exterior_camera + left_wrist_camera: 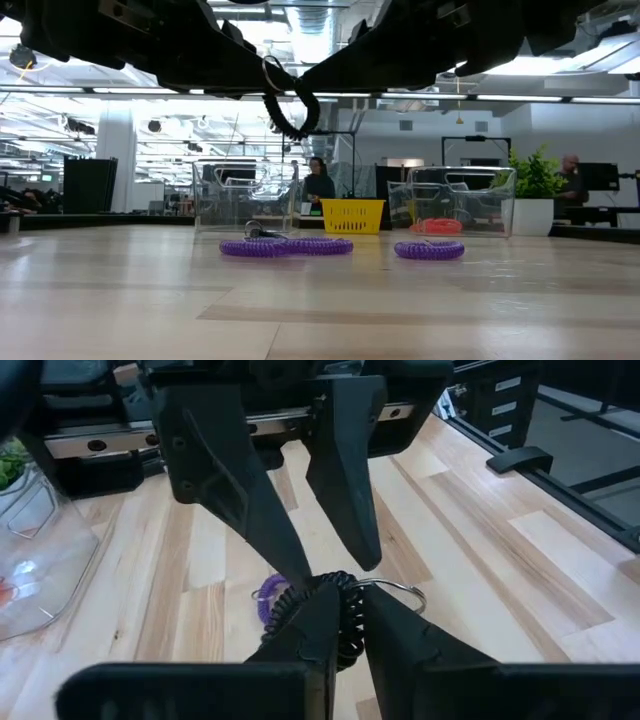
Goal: Sort spring keychains
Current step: Put the right black spring keychain into the yellow bin
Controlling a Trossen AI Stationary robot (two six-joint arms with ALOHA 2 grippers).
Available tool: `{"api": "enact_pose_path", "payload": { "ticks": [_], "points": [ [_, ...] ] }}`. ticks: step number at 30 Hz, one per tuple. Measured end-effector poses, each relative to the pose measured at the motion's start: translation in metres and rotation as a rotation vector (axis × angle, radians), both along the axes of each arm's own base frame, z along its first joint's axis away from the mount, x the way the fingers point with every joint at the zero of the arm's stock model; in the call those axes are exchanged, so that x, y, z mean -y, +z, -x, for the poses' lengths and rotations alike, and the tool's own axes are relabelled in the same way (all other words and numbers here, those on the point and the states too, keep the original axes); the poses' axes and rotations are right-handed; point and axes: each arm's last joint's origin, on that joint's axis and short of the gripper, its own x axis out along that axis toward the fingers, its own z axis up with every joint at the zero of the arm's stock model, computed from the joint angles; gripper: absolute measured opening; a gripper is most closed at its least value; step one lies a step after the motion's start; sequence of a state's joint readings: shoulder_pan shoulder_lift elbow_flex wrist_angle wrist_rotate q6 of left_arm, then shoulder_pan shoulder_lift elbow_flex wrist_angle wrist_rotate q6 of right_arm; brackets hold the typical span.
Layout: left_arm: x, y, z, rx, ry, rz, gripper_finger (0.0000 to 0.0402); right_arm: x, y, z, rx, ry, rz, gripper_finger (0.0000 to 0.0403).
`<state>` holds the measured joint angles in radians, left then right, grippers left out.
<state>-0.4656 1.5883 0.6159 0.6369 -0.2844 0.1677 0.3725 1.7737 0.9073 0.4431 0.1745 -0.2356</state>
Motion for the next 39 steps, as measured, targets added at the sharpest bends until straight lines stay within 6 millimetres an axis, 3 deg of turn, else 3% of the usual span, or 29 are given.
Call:
{"api": "enact_pose_path", "payload": {
  "ticks": [8,16,25,33,39],
  "points": [
    [0.0,0.0,0.0,0.0,0.0,0.0,0.004,0.0021,-0.0017,-0.0014,-0.001,-0.013,0.004,0.017],
    [0.0,0.0,0.0,0.0,0.0,0.0,0.004,0.007,-0.008,-0.0047,-0.013,-0.029,0.008,0.0173],
    [-0.0007,0.0,-0.0003,-0.002,0.007,0.014,0.004,0.0092,-0.0063,-0.0059,-0.001,-0.039,0.004,0.0131],
    [-0.0009,-0.0006,-0.0002,-0.02,0.035,0.086,0.0043,0.0089,-0.0071,-0.0055,-0.014,-0.045,-0.018,0.0017],
    [-0.0009,-0.0014,0.0002,-0.029,0.033,0.086,0.0074,0.0091,-0.0073,-0.0055,-0.018,-0.056,-0.039,0.0028]
  ]
}}
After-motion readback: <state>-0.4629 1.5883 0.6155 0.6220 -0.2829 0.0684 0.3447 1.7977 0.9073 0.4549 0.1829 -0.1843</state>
